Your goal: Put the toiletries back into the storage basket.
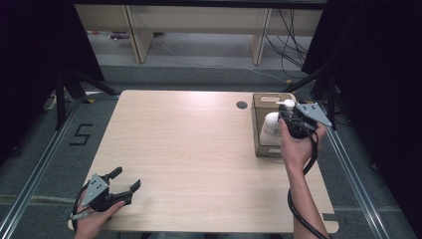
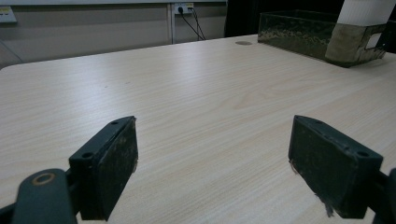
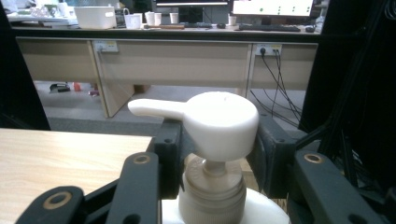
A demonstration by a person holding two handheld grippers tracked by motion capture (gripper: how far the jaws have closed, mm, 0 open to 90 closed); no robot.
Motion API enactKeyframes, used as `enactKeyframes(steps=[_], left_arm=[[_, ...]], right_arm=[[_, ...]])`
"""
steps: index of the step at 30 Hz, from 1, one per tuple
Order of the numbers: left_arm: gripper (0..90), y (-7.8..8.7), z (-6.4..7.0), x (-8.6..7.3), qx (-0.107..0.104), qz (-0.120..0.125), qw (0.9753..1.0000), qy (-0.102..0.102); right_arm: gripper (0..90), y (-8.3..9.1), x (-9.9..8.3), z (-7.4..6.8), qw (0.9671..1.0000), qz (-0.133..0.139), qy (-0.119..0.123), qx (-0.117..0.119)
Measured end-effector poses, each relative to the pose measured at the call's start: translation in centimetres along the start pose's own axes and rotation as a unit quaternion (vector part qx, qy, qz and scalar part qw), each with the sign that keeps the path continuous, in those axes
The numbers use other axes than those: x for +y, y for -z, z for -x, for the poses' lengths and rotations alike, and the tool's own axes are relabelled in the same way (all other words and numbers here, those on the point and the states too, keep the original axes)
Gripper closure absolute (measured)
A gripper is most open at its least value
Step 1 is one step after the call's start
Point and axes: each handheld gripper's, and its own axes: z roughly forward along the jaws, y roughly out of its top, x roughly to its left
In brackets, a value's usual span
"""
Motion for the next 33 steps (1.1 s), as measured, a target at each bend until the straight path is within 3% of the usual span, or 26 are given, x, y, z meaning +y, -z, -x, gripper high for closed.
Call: enactKeyframes(steps=[6, 14, 17, 19, 21, 33], left_arm=[[15.1, 0.0, 0.0, 0.0, 0.000, 0.000, 1.0000, 0.000], [15.1, 0.0, 0.0, 0.0, 0.001, -0.001, 1.0000, 0.000], [15.1, 0.0, 0.0, 0.0, 0.002, -0.001, 1.0000, 0.001], [15.0, 0.0, 0.0, 0.0, 0.002, -0.002, 1.0000, 0.000], [15.0, 0.0, 0.1, 0.0, 0.005, -0.002, 1.0000, 0.001], [15.0, 0.0, 0.1, 0.1, 0.011, -0.009, 0.9999, 0.002]], right_arm=[[58.0, 0.2, -0.4, -0.2, 0.9999, 0.012, 0.006, -0.010], [42.9, 0.4, -0.8, -0.2, 0.9999, -0.007, 0.001, -0.010], [36.1, 0.8, -1.0, -0.3, 0.9999, -0.006, -0.005, -0.014], [34.0, 0.9, -1.0, -0.1, 0.9999, 0.002, 0.005, -0.010], [32.6, 1.3, -1.2, -0.2, 0.9999, -0.003, -0.003, -0.009], [30.7, 3.8, -2.3, 0.5, 0.9998, -0.017, 0.003, 0.008]])
